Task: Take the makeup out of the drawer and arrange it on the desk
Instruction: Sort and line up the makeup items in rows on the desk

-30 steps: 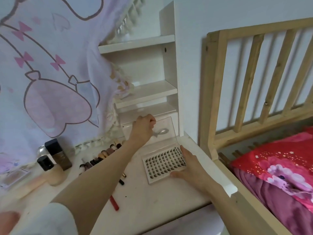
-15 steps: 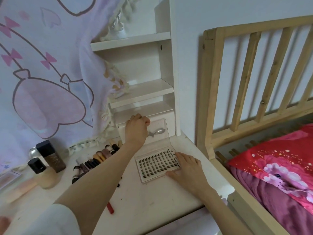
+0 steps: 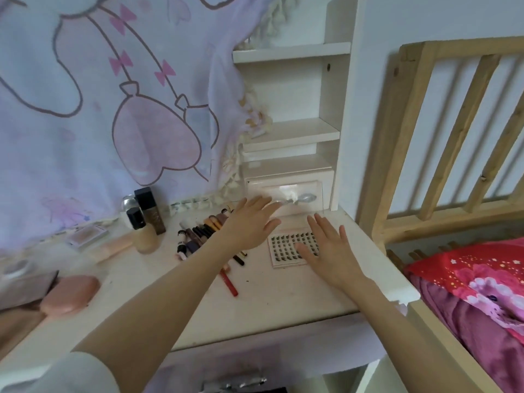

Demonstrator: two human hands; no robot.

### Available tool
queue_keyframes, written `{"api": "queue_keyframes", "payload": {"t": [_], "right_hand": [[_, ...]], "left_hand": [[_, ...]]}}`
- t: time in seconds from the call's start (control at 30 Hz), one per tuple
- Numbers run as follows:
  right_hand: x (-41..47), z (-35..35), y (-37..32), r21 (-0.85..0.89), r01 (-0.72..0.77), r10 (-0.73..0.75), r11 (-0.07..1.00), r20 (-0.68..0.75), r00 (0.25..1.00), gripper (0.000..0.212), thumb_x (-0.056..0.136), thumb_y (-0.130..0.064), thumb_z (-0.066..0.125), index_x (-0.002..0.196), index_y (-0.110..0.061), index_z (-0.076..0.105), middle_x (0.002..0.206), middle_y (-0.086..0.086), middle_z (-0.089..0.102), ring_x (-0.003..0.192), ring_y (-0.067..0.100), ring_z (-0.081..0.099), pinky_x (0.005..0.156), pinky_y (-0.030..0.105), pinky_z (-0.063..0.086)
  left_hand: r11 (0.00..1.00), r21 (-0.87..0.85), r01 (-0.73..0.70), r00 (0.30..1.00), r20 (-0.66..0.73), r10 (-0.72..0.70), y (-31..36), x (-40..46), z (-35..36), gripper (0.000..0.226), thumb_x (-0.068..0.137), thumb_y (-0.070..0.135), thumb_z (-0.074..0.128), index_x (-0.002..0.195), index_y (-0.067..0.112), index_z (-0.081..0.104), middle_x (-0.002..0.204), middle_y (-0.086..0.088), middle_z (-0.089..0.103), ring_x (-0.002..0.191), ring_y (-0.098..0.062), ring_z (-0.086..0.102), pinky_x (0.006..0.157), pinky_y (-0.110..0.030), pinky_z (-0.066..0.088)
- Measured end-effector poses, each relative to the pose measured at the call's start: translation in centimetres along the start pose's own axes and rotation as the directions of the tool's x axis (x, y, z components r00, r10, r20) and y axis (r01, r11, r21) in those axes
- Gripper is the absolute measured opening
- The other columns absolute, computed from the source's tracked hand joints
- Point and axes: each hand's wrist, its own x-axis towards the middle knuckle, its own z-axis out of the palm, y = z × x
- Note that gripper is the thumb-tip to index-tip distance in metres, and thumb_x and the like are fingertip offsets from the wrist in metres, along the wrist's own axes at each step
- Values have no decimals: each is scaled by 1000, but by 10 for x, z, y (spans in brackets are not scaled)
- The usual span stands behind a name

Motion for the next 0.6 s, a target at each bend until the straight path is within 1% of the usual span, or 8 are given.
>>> {"api": "queue_keyframes", "payload": {"t": [0.07, 0.17, 0.23, 0.3, 0.33, 0.43, 0.5, 0.6], "right_hand": [[1, 4, -30, -16, 82, -82, 997, 1, 997, 67, 95, -49, 35, 149, -17, 11, 158, 2, 9, 145, 15, 5, 115, 36, -7], [2, 16, -79, 13, 203, -203, 979, 21, 979, 63, 97, -45, 36, 149, -20, 10, 157, 0, 13, 144, 14, 9, 115, 33, -4], [4, 26, -117, 63, 310, -311, 949, 18, 950, 60, 97, -40, 39, 149, -23, 14, 155, -1, 19, 143, 14, 13, 113, 27, 1], [6, 39, -158, 102, 402, -406, 910, 26, 914, 58, 96, -37, 43, 147, -17, 23, 152, 1, 25, 142, 17, 17, 109, 18, 3], [7, 47, -179, 128, 425, -432, 896, 38, 901, 57, 96, -36, 44, 145, -14, 27, 150, 2, 29, 140, 19, 21, 108, 18, 8], [5, 72, -236, 192, 435, -462, 880, 128, 878, 58, 96, -40, 42, 146, -16, 24, 150, 2, 29, 136, 20, 28, 110, 30, 23], [4, 89, -269, 245, 457, -504, 855, 185, 843, 57, 96, -40, 41, 146, -17, 24, 150, 3, 29, 133, 23, 32, 108, 33, 29], [5, 112, -307, 313, 475, -554, 822, 248, 795, 56, 96, -37, 43, 145, -18, 25, 151, 2, 27, 136, 19, 28, 109, 29, 23]], "left_hand": [[995, -85, 53, 997, -59, -58, -13, -35, -4, 48, 99, 37, 31, 144, 19, 29, 151, -5, 29, 139, -20, 23, 114, -38, 17], [958, -221, 182, 959, -174, -222, -37, -91, -17, 44, 98, 33, 38, 140, 19, 37, 145, -3, 38, 134, -19, 32, 110, -32, 22], [938, -232, 259, 928, -211, -309, -56, -134, -24, 43, 97, 32, 40, 138, 18, 40, 142, -3, 42, 131, -20, 37, 109, -34, 25], [930, -209, 302, 913, -218, -345, -78, -177, -29, 43, 97, 31, 41, 138, 17, 41, 143, -3, 42, 131, -20, 37, 109, -33, 26], [925, -204, 321, 908, -212, -362, -90, -199, -32, 42, 97, 29, 41, 138, 17, 41, 144, -1, 40, 132, -19, 36, 108, -30, 25], [891, -169, 421, 883, -146, -445, -126, -258, -39, 43, 98, 28, 39, 140, 19, 36, 145, 0, 38, 132, -19, 34, 105, -29, 25], [851, -153, 502, 849, -103, -519, -147, -294, -43, 42, 98, 27, 39, 139, 18, 39, 144, -2, 38, 132, -20, 35, 106, -31, 28], [799, -201, 566, 794, -128, -595, -175, -339, -44, 37, 93, 23, 50, 128, 11, 52, 134, -6, 49, 124, -23, 45, 102, -32, 36]]}}
